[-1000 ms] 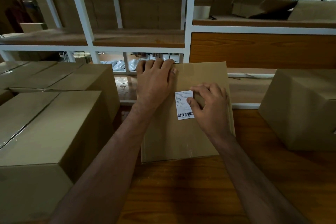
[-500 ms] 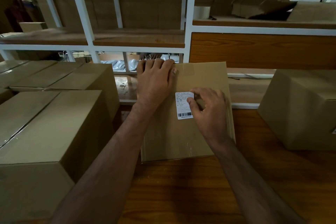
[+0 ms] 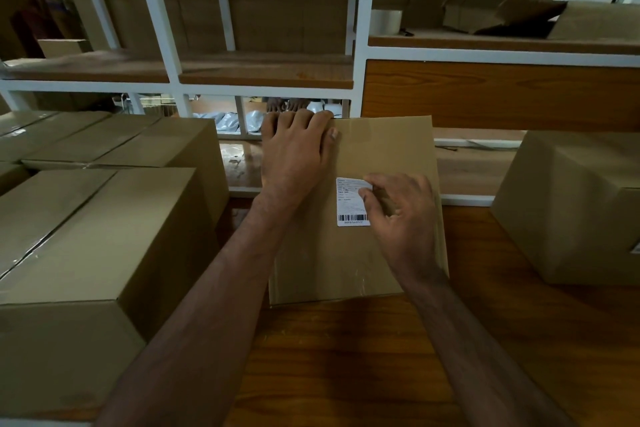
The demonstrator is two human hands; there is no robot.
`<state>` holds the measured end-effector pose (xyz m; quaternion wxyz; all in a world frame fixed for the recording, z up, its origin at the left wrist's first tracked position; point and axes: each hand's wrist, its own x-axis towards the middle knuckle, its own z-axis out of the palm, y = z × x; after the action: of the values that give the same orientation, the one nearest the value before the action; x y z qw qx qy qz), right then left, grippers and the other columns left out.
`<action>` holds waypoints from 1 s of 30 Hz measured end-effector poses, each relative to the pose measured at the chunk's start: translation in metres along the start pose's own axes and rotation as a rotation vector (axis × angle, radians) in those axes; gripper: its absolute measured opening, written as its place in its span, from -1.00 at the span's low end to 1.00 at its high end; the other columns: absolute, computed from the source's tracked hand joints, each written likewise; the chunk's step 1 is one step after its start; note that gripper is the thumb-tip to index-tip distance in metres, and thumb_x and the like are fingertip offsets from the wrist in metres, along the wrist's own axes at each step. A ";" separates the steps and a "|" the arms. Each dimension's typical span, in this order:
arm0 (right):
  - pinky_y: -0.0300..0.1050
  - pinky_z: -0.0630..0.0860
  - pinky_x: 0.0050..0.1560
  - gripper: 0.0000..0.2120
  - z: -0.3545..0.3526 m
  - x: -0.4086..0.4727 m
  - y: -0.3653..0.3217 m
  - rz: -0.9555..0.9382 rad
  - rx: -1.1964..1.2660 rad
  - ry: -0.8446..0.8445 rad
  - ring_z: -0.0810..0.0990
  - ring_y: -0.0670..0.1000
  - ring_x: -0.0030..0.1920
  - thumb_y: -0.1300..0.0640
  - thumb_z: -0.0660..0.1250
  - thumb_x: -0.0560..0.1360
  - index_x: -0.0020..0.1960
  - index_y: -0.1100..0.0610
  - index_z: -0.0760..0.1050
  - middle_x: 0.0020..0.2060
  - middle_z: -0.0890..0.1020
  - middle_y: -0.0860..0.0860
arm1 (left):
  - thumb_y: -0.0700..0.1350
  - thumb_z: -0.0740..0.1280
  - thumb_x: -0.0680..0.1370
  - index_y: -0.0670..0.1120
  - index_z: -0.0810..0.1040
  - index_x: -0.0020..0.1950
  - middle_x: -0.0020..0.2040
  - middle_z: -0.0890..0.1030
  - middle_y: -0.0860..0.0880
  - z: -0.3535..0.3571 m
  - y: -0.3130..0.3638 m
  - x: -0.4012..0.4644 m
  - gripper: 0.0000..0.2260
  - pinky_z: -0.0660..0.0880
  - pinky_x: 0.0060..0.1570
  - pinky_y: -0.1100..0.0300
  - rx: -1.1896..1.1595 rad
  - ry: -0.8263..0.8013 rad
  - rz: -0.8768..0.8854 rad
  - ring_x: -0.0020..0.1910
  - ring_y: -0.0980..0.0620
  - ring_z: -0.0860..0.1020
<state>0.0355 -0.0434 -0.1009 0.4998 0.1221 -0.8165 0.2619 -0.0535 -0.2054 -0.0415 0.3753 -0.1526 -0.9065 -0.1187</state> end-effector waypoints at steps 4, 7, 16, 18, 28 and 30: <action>-0.08 0.43 -0.04 -0.85 -0.008 -0.001 -0.006 -0.035 0.007 0.030 0.55 0.06 -0.09 0.21 0.47 0.49 0.06 0.17 0.63 -0.06 0.69 0.01 | 0.13 0.01 0.67 0.02 0.45 0.42 0.29 0.56 -0.06 0.000 0.000 -0.001 -0.57 0.21 0.40 -0.12 0.008 -0.012 0.002 0.31 -0.13 0.45; -0.08 0.43 -0.07 -0.85 -0.013 -0.004 -0.009 -0.056 0.011 0.054 0.51 0.02 -0.09 0.25 0.50 0.47 0.03 0.19 0.64 -0.08 0.69 0.02 | 0.12 0.04 0.67 0.01 0.45 0.42 0.28 0.57 -0.07 -0.001 0.001 -0.002 -0.59 0.20 0.39 -0.12 0.005 -0.004 0.003 0.30 -0.14 0.45; -0.05 0.46 -0.08 -0.95 -0.021 -0.020 -0.014 -0.147 0.020 0.083 0.56 0.07 -0.15 0.25 0.49 0.49 -0.06 0.20 0.64 -0.12 0.70 0.01 | 0.12 0.02 0.67 0.02 0.44 0.43 0.30 0.56 -0.05 -0.007 0.004 -0.006 -0.58 0.18 0.40 -0.09 -0.007 0.006 0.005 0.31 -0.13 0.44; -0.05 0.46 -0.08 -0.96 -0.024 -0.024 -0.017 -0.173 0.026 0.100 0.54 0.06 -0.17 0.26 0.50 0.49 -0.10 0.20 0.65 -0.15 0.69 0.01 | 0.13 0.01 0.67 0.03 0.44 0.43 0.30 0.56 -0.04 -0.006 0.003 -0.007 -0.57 0.18 0.40 -0.08 0.000 0.001 0.004 0.31 -0.12 0.44; -0.04 0.49 -0.05 -0.97 -0.036 -0.035 -0.021 -0.292 0.134 0.144 0.54 0.05 -0.14 0.27 0.45 0.53 -0.07 0.19 0.62 -0.18 0.67 0.07 | 0.15 -0.02 0.65 0.04 0.43 0.42 0.30 0.55 -0.03 -0.013 0.009 -0.016 -0.56 0.19 0.42 -0.10 -0.004 -0.002 -0.007 0.32 -0.11 0.42; -0.03 0.50 -0.07 -0.96 -0.036 -0.034 -0.020 -0.278 0.159 0.133 0.57 0.09 -0.13 0.23 0.40 0.57 0.00 0.16 0.55 -0.15 0.66 0.09 | 0.14 -0.01 0.66 0.04 0.42 0.43 0.31 0.54 -0.03 -0.014 0.010 -0.019 -0.57 0.18 0.44 -0.11 0.001 -0.006 -0.006 0.33 -0.11 0.42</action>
<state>0.0879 -0.0420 -0.1115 0.5728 0.2557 -0.7336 0.2615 -0.0280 -0.2044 -0.0443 0.3723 -0.1503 -0.9081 -0.1187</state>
